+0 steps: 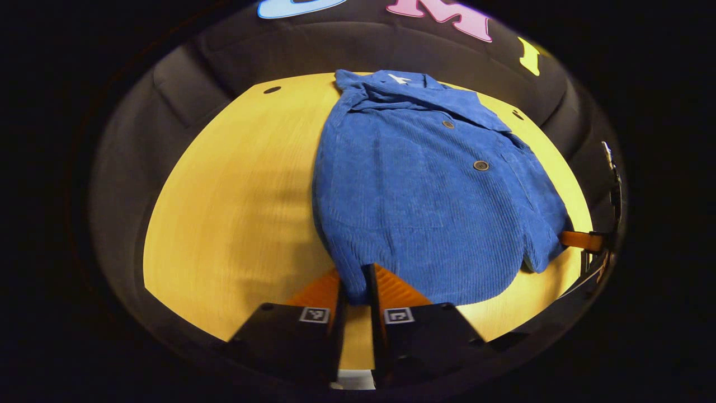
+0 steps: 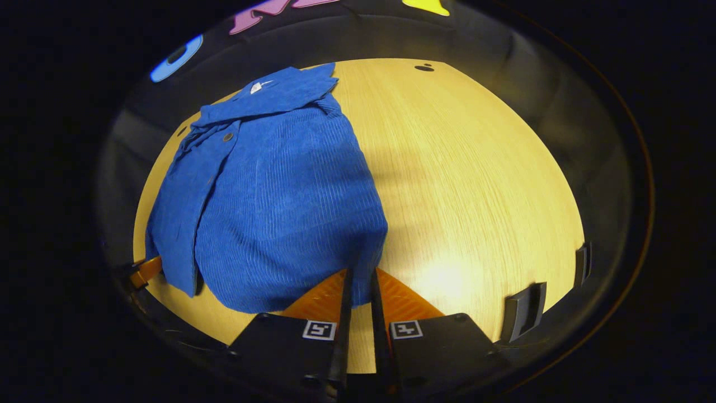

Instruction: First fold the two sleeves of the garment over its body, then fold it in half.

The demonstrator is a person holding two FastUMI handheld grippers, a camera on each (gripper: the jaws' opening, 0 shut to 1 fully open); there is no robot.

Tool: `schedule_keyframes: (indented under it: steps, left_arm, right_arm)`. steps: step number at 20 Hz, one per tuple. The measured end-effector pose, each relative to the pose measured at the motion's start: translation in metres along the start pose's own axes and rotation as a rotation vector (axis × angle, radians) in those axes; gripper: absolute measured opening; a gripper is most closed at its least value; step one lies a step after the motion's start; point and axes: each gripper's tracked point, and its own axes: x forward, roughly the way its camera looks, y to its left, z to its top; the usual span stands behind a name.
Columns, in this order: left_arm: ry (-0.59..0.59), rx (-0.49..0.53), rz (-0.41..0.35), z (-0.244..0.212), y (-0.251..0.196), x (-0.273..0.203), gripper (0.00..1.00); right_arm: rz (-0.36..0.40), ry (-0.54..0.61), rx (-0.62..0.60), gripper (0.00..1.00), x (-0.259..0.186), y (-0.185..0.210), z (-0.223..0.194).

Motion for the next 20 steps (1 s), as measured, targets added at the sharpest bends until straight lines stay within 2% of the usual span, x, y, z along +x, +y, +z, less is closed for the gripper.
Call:
schedule_keyframes:
  steps: [1,2,3,4,6,8,10,12,20]
  left_arm:
    - [-0.005,0.013,-0.009,0.001,-0.001,0.001,0.09]
    - [-0.003,0.007,-0.006,0.000,-0.003,0.001,0.09]
    - [-0.010,0.010,-0.020,0.001,-0.006,0.000,0.01]
    - [-0.013,0.011,-0.029,0.001,-0.008,0.000,0.01]
    - [-0.013,-0.003,-0.070,0.002,-0.018,0.000,0.00]
    - [-0.017,-0.012,-0.074,0.004,-0.019,-0.003,0.00]
    - [-0.047,-0.017,-0.092,0.018,-0.025,-0.012,0.00]
    - [-0.072,-0.022,-0.124,0.035,-0.033,-0.025,0.00]
    - [-0.199,-0.041,-0.192,0.128,-0.042,-0.066,0.00]
  right_arm:
    - [0.003,0.005,0.007,0.22,0.001,0.000,0.001]
    - [0.017,-0.001,0.002,0.09,0.000,0.002,0.001]
    - [0.047,-0.020,-0.011,0.09,0.000,0.007,0.003]
    - [0.075,-0.008,-0.033,0.02,0.003,0.012,0.000]
    - [0.100,-0.007,-0.044,0.02,0.001,0.016,0.002]
    - [0.104,-0.021,-0.027,0.02,-0.001,0.020,0.009]
    - [0.111,-0.043,-0.029,0.00,-0.007,0.025,0.021]
    - [0.127,-0.069,-0.030,0.02,-0.017,0.033,0.038]
    - [0.226,-0.237,-0.040,0.02,-0.062,0.076,0.148]
